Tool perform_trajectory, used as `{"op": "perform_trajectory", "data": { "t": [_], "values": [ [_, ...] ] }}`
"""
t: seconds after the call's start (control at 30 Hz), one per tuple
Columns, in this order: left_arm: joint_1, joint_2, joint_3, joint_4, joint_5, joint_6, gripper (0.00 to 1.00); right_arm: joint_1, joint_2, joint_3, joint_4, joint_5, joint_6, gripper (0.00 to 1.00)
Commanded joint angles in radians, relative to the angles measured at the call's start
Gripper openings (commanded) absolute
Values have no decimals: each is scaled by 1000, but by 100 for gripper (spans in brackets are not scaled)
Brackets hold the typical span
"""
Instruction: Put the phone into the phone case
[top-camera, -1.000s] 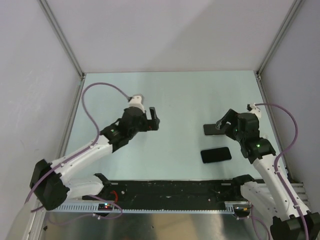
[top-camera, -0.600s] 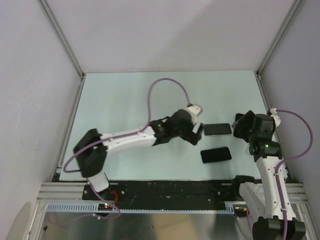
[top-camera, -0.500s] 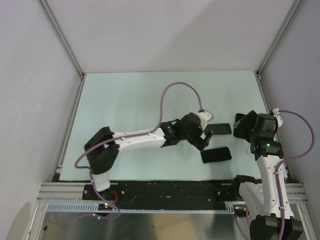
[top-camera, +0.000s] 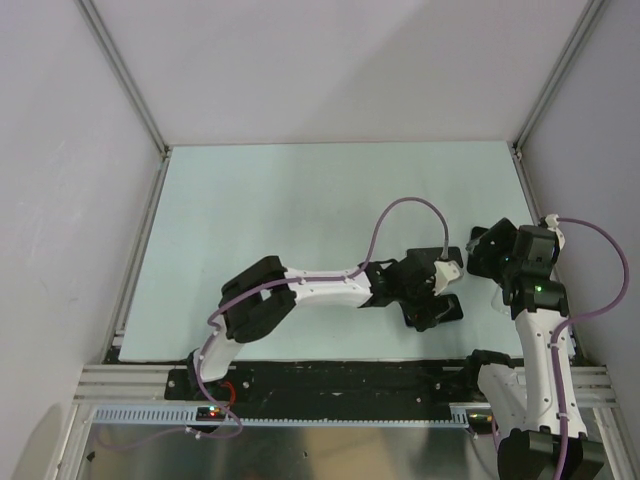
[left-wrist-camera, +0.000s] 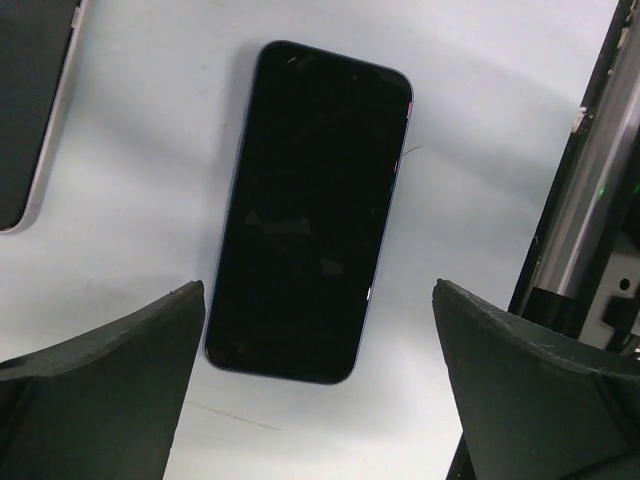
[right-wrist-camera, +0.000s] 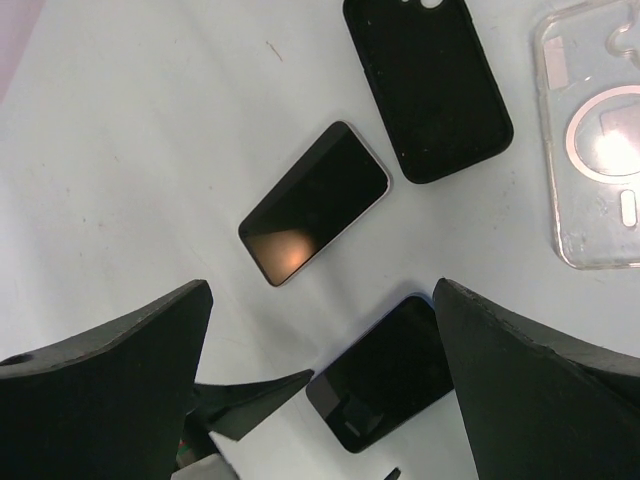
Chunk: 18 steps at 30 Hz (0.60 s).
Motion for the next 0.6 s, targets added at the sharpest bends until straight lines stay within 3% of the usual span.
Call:
{"op": "perform_trajectory", "data": {
  "t": [0.0, 0.57],
  "values": [
    [-13, 36, 59, 20, 22, 65, 100, -6, 2, 39, 4, -41, -13, 100],
    [-50, 113, 69, 8, -113, 180, 100, -6, -1, 39, 2, -51, -13, 99]
  ]
}}
